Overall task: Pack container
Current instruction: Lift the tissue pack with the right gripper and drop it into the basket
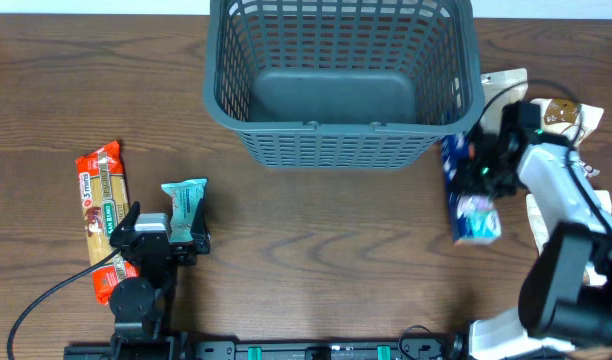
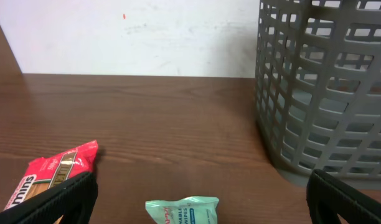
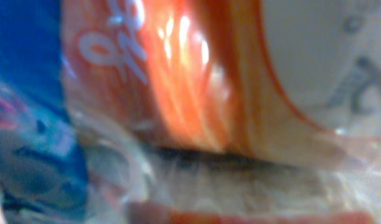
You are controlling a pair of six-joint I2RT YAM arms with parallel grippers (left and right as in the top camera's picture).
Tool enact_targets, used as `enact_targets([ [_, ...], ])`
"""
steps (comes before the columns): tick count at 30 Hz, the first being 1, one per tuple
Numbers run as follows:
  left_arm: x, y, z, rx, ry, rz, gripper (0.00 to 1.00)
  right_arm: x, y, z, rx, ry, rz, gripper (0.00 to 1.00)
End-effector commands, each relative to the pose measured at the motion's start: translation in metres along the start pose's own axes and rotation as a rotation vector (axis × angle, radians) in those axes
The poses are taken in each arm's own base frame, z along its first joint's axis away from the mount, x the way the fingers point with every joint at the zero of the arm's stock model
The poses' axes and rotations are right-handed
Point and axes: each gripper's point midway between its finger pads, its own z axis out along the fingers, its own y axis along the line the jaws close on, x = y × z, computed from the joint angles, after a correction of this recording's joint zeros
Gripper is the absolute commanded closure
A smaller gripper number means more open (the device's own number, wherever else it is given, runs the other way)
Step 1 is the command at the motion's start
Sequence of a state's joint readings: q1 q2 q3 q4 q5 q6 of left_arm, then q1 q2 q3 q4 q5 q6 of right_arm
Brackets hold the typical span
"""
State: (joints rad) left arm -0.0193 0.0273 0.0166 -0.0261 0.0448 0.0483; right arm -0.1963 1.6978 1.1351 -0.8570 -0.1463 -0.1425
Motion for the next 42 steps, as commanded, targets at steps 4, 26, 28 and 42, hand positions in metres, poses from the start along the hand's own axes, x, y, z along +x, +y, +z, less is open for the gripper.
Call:
enact_targets([
  [4, 0.018, 0.006, 0.001, -0.036, 0.06, -0.003, 0.01, -0.072, 0.014, -0.127, 0.024, -0.408, -0.028, 0.99],
  [26, 0.018, 0.006, 0.001, -0.036, 0.061, -0.003, 0.01, -0.112, 0.173, -0.341, -0.135, -0.984, -0.837, 0.99],
  [28, 0.018, 0.006, 0.001, -0.036, 0.061, -0.003, 0.01, -0.113, 0.19, -0.332, -0.142, -0.964, -0.926, 0.99],
  [42, 0.018, 0.006, 0.001, -0.035, 0.061, -0.003, 0.01, -0.155, 0.246, -0.19, -0.147, -0.67, -1.202, 0.77],
])
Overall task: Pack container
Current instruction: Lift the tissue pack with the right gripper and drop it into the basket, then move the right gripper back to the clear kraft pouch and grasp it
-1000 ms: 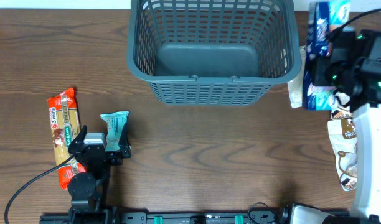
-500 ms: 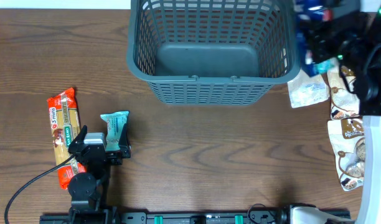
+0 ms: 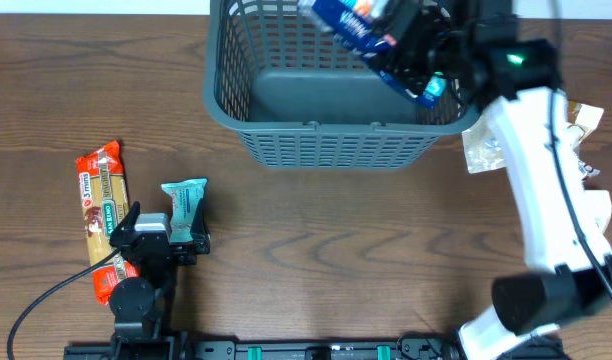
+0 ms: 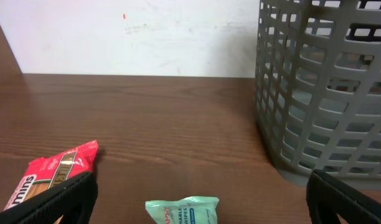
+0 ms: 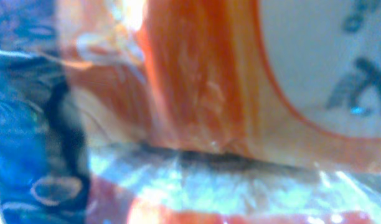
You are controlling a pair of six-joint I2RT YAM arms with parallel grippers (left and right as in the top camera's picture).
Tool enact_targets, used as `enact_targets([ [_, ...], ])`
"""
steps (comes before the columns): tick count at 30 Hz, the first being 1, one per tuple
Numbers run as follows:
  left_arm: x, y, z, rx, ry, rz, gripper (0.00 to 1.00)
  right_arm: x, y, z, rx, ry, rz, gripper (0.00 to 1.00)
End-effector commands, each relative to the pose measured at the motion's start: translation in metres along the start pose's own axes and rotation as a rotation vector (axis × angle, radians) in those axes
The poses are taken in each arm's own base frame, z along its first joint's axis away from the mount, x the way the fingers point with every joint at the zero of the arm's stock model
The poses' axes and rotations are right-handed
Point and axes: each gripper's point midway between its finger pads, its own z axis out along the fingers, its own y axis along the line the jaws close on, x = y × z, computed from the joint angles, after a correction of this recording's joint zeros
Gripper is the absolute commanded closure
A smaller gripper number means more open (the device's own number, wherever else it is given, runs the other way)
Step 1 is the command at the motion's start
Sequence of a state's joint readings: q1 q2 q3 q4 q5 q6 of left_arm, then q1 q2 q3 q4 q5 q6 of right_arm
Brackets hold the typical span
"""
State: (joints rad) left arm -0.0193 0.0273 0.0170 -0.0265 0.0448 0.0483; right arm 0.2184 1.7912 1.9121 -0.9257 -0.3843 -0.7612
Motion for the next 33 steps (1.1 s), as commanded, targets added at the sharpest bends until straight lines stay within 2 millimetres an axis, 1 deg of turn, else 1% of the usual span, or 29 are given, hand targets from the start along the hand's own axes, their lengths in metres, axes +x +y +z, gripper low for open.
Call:
enact_targets([
  [1, 0.018, 0.006, 0.001, -0.035, 0.061, -0.003, 0.01, -0.005, 0.002, 0.011, -0.016, 0.002, -0.081, 0.76],
  [6, 0.018, 0.006, 0.001, -0.035, 0.061, -0.003, 0.01, 0.021, 0.02, 0.036, -0.114, 0.093, -0.099, 0.72],
  [11, 0.018, 0.006, 0.001, -0.035, 0.061, -0.003, 0.01, 0.056, 0.045, 0.054, -0.244, 0.205, -0.066, 0.7],
  [15, 0.018, 0.006, 0.001, -0.035, 0.061, -0.003, 0.01, 0.078, 0.058, 0.067, -0.315, 0.277, -0.034, 0.68],
  [16, 0.018, 0.006, 0.001, -0.035, 0.061, -0.003, 0.01, 0.081, 0.059, 0.069, -0.324, 0.286, -0.029, 0.66],
  [17, 0.018, 0.006, 0.001, -0.035, 0.061, -0.004, 0.01, 0.084, 0.061, 0.07, -0.331, 0.293, -0.024, 0.62],
  [19, 0.018, 0.006, 0.001, -0.035, 0.061, -0.008, 0.01, 0.086, 0.062, 0.072, -0.338, 0.301, -0.011, 0.5],
  [20, 0.018, 0.005, 0.001, -0.032, 0.061, -0.007, 0.01, 0.086, 0.062, 0.072, -0.335, 0.305, 0.007, 0.37],
  [22, 0.018, 0.005, 0.001, -0.031, 0.061, -0.008, 0.01, 0.086, 0.062, 0.072, -0.329, 0.311, 0.042, 0.01],
  [27, 0.018, 0.005, 0.001, -0.031, 0.061, -0.007, 0.01, 0.086, 0.063, 0.071, -0.322, 0.322, 0.102, 0.01],
  [29, 0.018, 0.005, 0.001, -0.031, 0.061, -0.007, 0.01, 0.084, 0.061, 0.07, -0.316, 0.316, 0.1, 0.01],
  [31, 0.018, 0.005, 0.001, -0.031, 0.061, -0.007, 0.02, 0.079, 0.059, 0.066, -0.298, 0.304, 0.115, 0.01],
  [33, 0.018, 0.005, 0.001, -0.031, 0.061, -0.007, 0.01, 0.068, 0.053, 0.06, -0.265, 0.274, 0.12, 0.01],
])
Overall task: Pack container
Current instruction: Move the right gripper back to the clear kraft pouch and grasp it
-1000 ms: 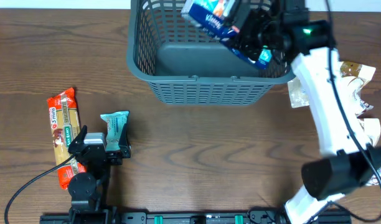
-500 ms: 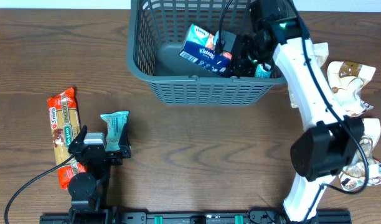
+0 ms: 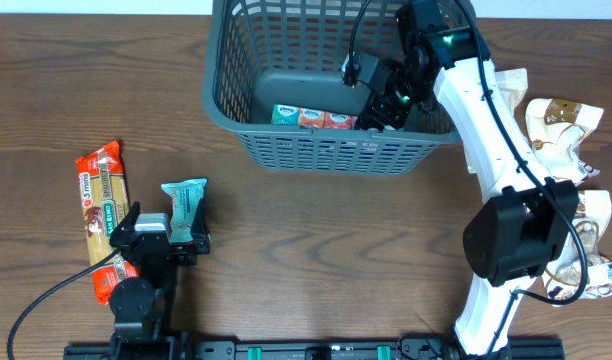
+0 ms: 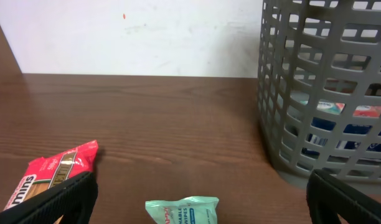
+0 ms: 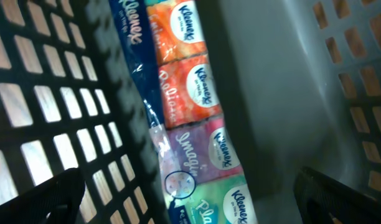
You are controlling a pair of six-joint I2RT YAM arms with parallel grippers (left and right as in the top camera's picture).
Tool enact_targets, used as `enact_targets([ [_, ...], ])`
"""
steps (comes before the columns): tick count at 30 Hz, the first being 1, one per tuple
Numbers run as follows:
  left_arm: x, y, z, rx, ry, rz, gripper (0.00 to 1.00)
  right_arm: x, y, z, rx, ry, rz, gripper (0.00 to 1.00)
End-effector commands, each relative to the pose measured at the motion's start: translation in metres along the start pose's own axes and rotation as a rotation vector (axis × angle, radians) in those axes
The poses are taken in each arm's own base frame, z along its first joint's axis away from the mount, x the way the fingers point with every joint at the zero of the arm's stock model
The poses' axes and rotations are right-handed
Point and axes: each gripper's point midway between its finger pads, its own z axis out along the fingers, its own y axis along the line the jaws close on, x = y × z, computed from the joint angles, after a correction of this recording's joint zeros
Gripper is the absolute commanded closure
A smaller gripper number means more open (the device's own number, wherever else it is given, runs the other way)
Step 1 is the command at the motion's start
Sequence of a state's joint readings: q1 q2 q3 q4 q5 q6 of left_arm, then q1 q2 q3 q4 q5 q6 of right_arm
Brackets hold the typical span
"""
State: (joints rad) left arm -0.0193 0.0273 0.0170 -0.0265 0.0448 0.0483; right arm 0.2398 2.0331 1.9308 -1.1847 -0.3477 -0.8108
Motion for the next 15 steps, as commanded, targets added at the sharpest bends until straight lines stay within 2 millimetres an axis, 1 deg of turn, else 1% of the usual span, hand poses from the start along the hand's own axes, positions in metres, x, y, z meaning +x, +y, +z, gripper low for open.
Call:
enact_targets([
  [1, 0.018, 0.005, 0.001, -0.031, 0.061, -0.007, 0.02, -0.031, 0.004, -0.038, 0.062, -0.103, 0.007, 0.01],
  [2, 0.018, 0.005, 0.001, -0.031, 0.061, -0.007, 0.01, -0.037, 0.003, -0.048, 0.085, -0.127, 0.0, 0.01],
  [5, 0.018, 0.005, 0.001, -0.031, 0.061, -0.007, 0.01, -0.06, -0.007, -0.1, 0.204, -0.23, 0.01, 0.01],
  [6, 0.018, 0.005, 0.001, -0.031, 0.061, -0.007, 0.01, -0.067, -0.014, -0.122, 0.261, -0.279, 0.04, 0.01],
  [7, 0.018, 0.005, 0.001, -0.031, 0.061, -0.007, 0.01, -0.074, -0.022, -0.149, 0.325, -0.338, 0.081, 0.01],
  [8, 0.018, 0.005, 0.001, -0.031, 0.061, -0.007, 0.01, -0.078, -0.029, -0.17, 0.374, -0.385, 0.12, 0.01],
  [9, 0.018, 0.005, 0.001, -0.031, 0.061, -0.007, 0.01, -0.078, -0.036, -0.197, 0.432, -0.44, 0.16, 0.01],
  [11, 0.018, 0.005, 0.001, -0.031, 0.061, -0.007, 0.01, -0.071, -0.049, -0.241, 0.535, -0.519, 0.237, 0.01],
  [13, 0.018, 0.005, 0.001, -0.031, 0.062, -0.007, 0.01, -0.052, -0.067, -0.284, 0.64, -0.601, 0.375, 0.01],
  [15, 0.019, 0.005, 0.001, -0.031, 0.066, -0.007, 0.01, -0.031, -0.082, -0.313, 0.704, -0.653, 0.469, 0.01],
])
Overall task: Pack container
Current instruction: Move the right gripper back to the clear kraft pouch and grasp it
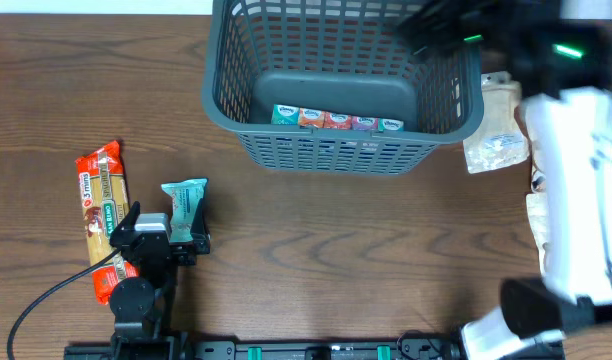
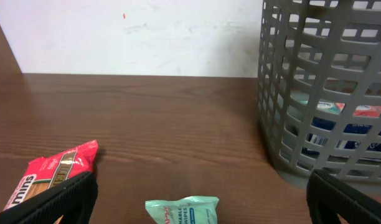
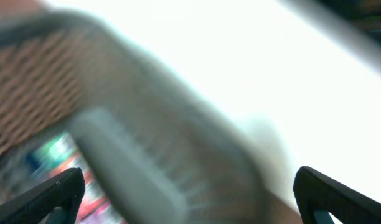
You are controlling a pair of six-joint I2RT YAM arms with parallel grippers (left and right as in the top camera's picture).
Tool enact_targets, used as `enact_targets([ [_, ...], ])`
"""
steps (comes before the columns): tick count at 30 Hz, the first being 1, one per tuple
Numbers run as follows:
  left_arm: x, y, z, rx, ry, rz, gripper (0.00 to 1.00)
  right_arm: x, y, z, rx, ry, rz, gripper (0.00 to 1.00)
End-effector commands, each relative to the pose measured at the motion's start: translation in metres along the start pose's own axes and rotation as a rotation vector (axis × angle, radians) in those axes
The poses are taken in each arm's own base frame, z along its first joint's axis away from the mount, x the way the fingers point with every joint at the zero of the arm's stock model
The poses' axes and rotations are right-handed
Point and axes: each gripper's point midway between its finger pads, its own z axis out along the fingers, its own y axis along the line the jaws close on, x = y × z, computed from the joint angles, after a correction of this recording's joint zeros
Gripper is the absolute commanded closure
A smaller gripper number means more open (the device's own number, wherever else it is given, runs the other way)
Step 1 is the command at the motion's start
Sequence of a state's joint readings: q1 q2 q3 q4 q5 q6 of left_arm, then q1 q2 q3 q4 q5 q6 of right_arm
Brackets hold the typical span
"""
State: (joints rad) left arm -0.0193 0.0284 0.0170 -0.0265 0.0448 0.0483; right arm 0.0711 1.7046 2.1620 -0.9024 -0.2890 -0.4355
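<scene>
The grey mesh basket (image 1: 236,70) stands at the back middle of the table. A long multi-coloured tissue pack (image 1: 336,119) lies inside along its front wall and shows through the mesh (image 2: 341,109). My right gripper (image 1: 444,22) is a dark blur high over the basket's right back corner. It is open and empty, with the blurred basket rim (image 3: 134,162) below it. My left gripper (image 1: 164,232) rests open at the front left. A teal wipes pack (image 2: 182,210) lies between its fingers, and a red spaghetti pack (image 2: 50,173) is beside the left finger.
A white bag (image 1: 496,125) lies right of the basket, with more pale packets (image 1: 534,215) partly under my right arm (image 1: 576,170). Bare brown table (image 1: 336,250) stretches in front of the basket.
My right gripper was open low inside the basket over the tissue pack; now it is up above the basket's right back corner, still open. The pack stays in the basket. The left arm is unchanged.
My right gripper was shut on the tissue pack on the table right of the basket. Then it held the pack above the basket. Then it was open inside, the pack lying along the front wall. Now it is out of the basket, empty.
</scene>
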Motion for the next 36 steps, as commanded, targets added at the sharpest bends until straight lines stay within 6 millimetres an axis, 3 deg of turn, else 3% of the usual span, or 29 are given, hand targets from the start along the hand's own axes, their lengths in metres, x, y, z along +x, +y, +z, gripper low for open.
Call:
enact_targets([
  [1, 0.02, 0.005, 0.001, -0.031, 0.069, -0.007, 0.01, 0.012, -0.063, -0.034, 0.181, -0.013, 0.254, 0.01],
  [3, 0.022, 0.005, 0.001, -0.032, 0.077, -0.007, 0.02, 0.029, -0.087, -0.043, 0.232, 0.013, 0.288, 0.01],
  [7, 0.026, 0.005, 0.002, -0.032, 0.095, -0.006, 0.01, 0.084, -0.118, -0.042, 0.321, 0.169, 0.369, 0.01],
  [12, 0.031, 0.005, 0.003, -0.033, 0.12, -0.006, 0.01, 0.167, -0.134, -0.013, 0.353, 0.423, 0.455, 0.01],
  [20, 0.034, 0.005, 0.003, -0.033, 0.135, -0.005, 0.01, 0.253, -0.128, 0.045, 0.268, 0.64, 0.513, 0.01],
  [26, 0.034, 0.006, 0.003, -0.033, 0.135, -0.005, 0.01, 0.309, -0.105, 0.067, 0.165, 0.808, 0.525, 0.01],
  [30, 0.034, 0.006, 0.003, -0.034, 0.135, -0.004, 0.01, 0.337, -0.093, 0.072, 0.124, 0.892, 0.552, 0.01],
  [36, 0.034, 0.006, 0.003, -0.034, 0.135, -0.005, 0.01, 0.358, -0.084, 0.078, 0.08, 0.951, 0.549, 0.01],
])
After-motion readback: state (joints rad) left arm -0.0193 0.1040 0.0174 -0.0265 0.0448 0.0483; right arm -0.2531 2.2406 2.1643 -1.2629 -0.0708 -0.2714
